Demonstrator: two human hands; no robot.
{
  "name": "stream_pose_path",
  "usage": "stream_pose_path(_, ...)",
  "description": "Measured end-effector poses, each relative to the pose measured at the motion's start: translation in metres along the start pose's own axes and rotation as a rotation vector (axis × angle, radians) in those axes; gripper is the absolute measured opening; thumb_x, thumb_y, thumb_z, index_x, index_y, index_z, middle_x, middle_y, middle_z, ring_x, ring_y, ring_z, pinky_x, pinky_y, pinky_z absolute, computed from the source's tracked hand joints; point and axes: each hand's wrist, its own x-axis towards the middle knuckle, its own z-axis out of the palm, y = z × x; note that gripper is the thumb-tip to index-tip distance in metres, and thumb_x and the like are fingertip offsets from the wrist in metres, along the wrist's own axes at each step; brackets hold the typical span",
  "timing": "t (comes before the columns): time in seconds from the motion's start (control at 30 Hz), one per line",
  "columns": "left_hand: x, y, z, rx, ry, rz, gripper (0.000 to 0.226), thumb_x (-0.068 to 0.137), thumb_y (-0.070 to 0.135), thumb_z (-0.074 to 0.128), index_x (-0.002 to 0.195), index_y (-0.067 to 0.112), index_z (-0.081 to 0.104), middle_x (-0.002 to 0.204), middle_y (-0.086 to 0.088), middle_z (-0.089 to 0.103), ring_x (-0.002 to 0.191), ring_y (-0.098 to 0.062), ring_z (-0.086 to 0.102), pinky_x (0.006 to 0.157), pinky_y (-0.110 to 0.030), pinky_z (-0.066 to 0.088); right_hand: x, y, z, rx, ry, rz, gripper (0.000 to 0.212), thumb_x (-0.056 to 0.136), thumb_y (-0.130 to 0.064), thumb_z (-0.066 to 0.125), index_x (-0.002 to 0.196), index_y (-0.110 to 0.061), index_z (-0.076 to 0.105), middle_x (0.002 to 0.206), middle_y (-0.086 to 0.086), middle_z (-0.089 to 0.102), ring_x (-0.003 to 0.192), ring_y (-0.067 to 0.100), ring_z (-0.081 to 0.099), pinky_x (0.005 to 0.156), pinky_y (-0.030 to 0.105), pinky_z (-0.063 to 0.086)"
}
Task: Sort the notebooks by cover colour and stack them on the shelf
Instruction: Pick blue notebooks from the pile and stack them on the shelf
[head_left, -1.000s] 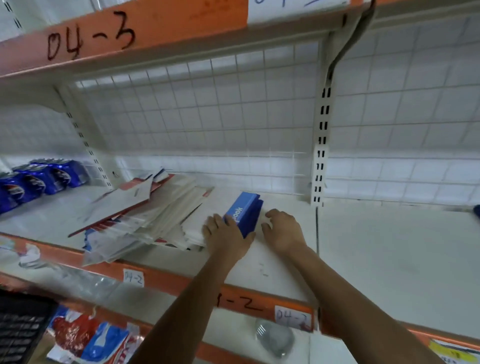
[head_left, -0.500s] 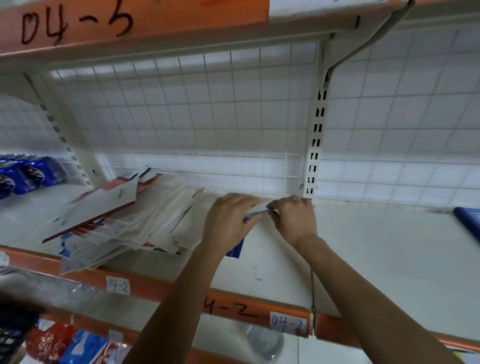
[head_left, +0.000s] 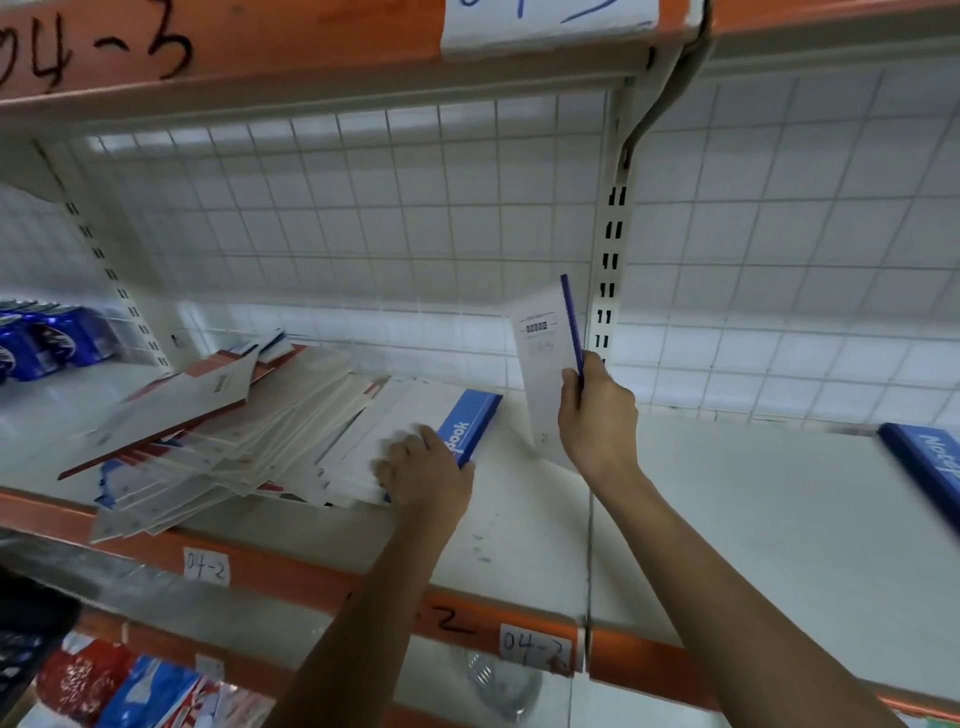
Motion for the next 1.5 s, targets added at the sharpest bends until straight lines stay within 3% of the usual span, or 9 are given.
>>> stream_pose_path(0.17,-0.010,0.009,-0.021,0.091,0.172,0.216,0.033,0.096,0.018,0.048,0.128,0.012,0.048,0.117,-0.005,0.060,0.105,-0.020,0.058,0.089,-0.032,0.046,0.002,0.006,-0.005,0.009,0.017,0.020,0.030,0.100,-0.014,0.036,0.124,-0.001,0.048,0.108,0.018,0.065,0.089,0.036,0.061,0.070,0.032,0.044)
stream_pose_path(0.37,-0.014,0.010,-0.047,0.047,0.754,0.354,0.026,0.060,0.014,0.085,0.080,0.028,0.075,0.102,0.003,0.071,0.122,-0.026,0.047,0.102,-0.073,0.009,0.000,0.001,-0.007,-0.010,-0.062,-0.225,0.033,0.098,-0.012,0.041,0.129,-0.011,0.052,0.097,0.012,0.067,0.072,0.022,0.056,0.063,0.025,0.037)
stream_pose_path(0.5,-0.003,0.010,-0.055,-0.163,1.013,0.574,0.018,0.064,0.011,0.081,0.078,0.020,0.074,0.081,0.005,0.070,0.101,-0.018,0.047,0.100,-0.063,0.036,-0.005,0.009,-0.005,-0.034,-0.409,-0.325,0.036,0.096,-0.012,0.045,0.131,-0.018,0.052,0.093,0.004,0.067,0.078,0.022,0.060,0.060,0.015,0.036)
stream_pose_path(0.63,0.001,0.010,-0.055,-0.524,0.911,0.734,0.026,0.070,0.014,0.077,0.092,0.010,0.064,0.096,-0.007,0.063,0.094,-0.015,0.049,0.067,-0.034,0.056,-0.007,0.011,-0.012,-0.024,-0.550,-0.276,0.048,0.091,-0.019,0.052,0.138,-0.023,0.043,0.108,-0.005,0.065,0.090,0.014,0.059,0.071,0.014,0.042)
stream_pose_path(0.77,-0.008,0.019,-0.042,-0.702,0.788,0.438,0.071,0.076,0.022,0.077,0.134,0.007,0.040,0.137,-0.019,0.042,0.128,-0.023,0.040,0.102,-0.030,0.043,-0.008,0.009,-0.009,-0.320,-0.380,-0.277,0.041,0.091,-0.006,0.042,0.130,-0.017,0.045,0.099,0.011,0.066,0.082,0.032,0.060,0.066,0.034,0.048)
stream_pose_path(1.0,-0.006,0.004,0.003,-0.081,0.003,-0.050,0.082,0.094,0.055,0.037,0.149,0.004,0.004,0.154,-0.028,0.006,0.143,-0.042,0.006,0.116,-0.053,0.012,-0.005,0.008,-0.012,-0.294,-0.203,-0.131,0.045,0.091,0.001,0.043,0.131,-0.019,0.046,0.097,0.010,0.065,0.082,0.031,0.059,0.063,0.030,0.040)
stream_pose_path(1.17,-0.014,0.010,-0.010,0.162,0.175,0.295,0.034,0.101,0.025,0.038,0.129,0.008,0.046,0.120,-0.010,0.058,0.107,-0.022,0.058,0.084,-0.031,0.048,-0.004,0.007,-0.010,-0.278,-0.181,-0.168,0.045,0.092,-0.002,0.045,0.133,-0.020,0.046,0.104,0.009,0.066,0.085,0.030,0.061,0.065,0.029,0.043)
stream_pose_path(1.33,-0.015,0.022,-0.051,0.193,0.434,0.629,0.010,0.072,0.011,0.076,0.074,0.018,0.068,0.059,-0.001,0.062,0.049,-0.016,0.058,0.044,-0.022,0.037,-0.006,0.010,-0.008,-0.190,-0.344,-0.287,0.050,0.086,0.001,0.047,0.129,-0.024,0.051,0.109,0.003,0.067,0.093,0.028,0.062,0.075,0.036,0.052)
stream_pose_path(1.5,0.001,0.015,-0.064,-0.169,0.766,0.991,0.021,0.078,0.035,0.059,0.066,0.023,0.070,0.058,0.007,0.063,0.052,-0.014,0.059,0.052,-0.022,0.046,-0.005,0.020,-0.014,-0.182,-0.575,-0.242,0.050,0.083,-0.002,0.047,0.126,-0.027,0.052,0.109,0.003,0.067,0.099,0.028,0.059,0.079,0.037,0.050)
